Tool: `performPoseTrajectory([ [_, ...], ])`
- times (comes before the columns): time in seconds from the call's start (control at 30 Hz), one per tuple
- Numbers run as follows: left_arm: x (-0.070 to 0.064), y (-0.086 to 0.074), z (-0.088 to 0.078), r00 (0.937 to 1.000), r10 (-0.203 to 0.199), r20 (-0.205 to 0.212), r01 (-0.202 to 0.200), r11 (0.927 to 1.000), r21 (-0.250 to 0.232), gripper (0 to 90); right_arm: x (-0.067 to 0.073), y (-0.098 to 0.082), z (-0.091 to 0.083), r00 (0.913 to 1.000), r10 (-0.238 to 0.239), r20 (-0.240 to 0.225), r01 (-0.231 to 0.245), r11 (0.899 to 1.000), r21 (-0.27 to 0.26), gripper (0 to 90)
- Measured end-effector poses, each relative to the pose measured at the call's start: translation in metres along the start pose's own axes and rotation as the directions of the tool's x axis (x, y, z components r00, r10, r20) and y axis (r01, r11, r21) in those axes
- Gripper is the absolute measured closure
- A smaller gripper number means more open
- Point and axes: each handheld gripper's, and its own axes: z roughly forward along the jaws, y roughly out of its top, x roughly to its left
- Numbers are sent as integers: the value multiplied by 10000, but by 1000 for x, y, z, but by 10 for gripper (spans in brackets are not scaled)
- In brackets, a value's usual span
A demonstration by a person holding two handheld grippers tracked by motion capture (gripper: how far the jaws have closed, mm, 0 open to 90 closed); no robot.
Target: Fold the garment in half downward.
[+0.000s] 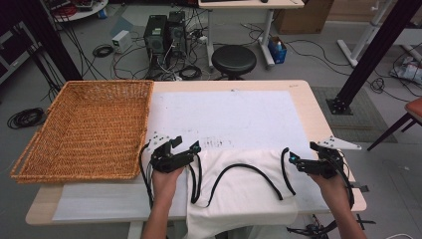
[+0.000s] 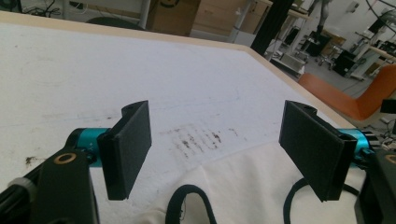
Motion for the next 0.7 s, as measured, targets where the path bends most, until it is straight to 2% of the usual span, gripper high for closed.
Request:
performPoseTrajectory([
  [0.07, 1, 0, 4, 9999, 87, 69, -88, 9999, 130, 253, 1, 4, 3, 10000, -42, -59, 43, 10000, 13, 113],
  [0.2, 4, -3, 16, 9999, 127, -12, -125, 9971, 755, 253, 5, 13, 14, 9996, -151, -233, 154, 9998, 153, 113],
  [0.27, 5, -5, 23, 9997, 206, -153, -187, 9929, 1175, 253, 9, 18, 25, 9989, -198, -413, 212, 9992, 336, 119],
  [0.33, 6, -8, 29, 9992, 326, -231, -285, 9868, 1593, 253, 14, 20, 39, 9973, -274, -675, 315, 9977, 602, 194],
  [0.37, 7, -9, 31, 9992, 339, -198, -300, 9849, 1706, 253, 18, 20, 47, 9965, -413, -728, 477, 9950, 874, 203],
  [0.4, 8, -11, 35, 9994, 299, -192, -258, 9821, 1864, 253, 21, 20, 53, 9960, -443, -771, 524, 9930, 1057, 247],
  [0.43, 9, -12, 37, 9991, 326, -289, -261, 9794, 2003, 253, 24, 20, 61, 9934, -525, -1021, 659, 9890, 1326, 306],
  [0.53, 17, -16, 45, 9967, 250, -766, -48, 9675, 2527, 253, 26, 19, 77, 9940, -834, -708, 949, 9793, 1789, 323],
  [0.57, 17, -16, 45, 9967, 250, -766, -48, 9675, 2527, 254, 25, 18, 80, 9948, -827, -591, 925, 9777, 1885, 338],
  [0.6, 21, -19, 49, 9949, 261, -979, 36, 9565, 2918, 268, 22, 17, 83, 9967, -651, -490, 738, 9758, 2060, 345],
  [0.67, 22, -21, 49, 9938, 459, -1015, -100, 9442, 3291, 307, 16, 14, 85, 9985, -394, -392, 473, 9726, 2276, 375],
  [0.7, 21, -22, 49, 9925, 568, -1078, -180, 9434, 3313, 366, 13, 12, 86, 9982, -437, -399, 522, 9681, 2452, 398],
])
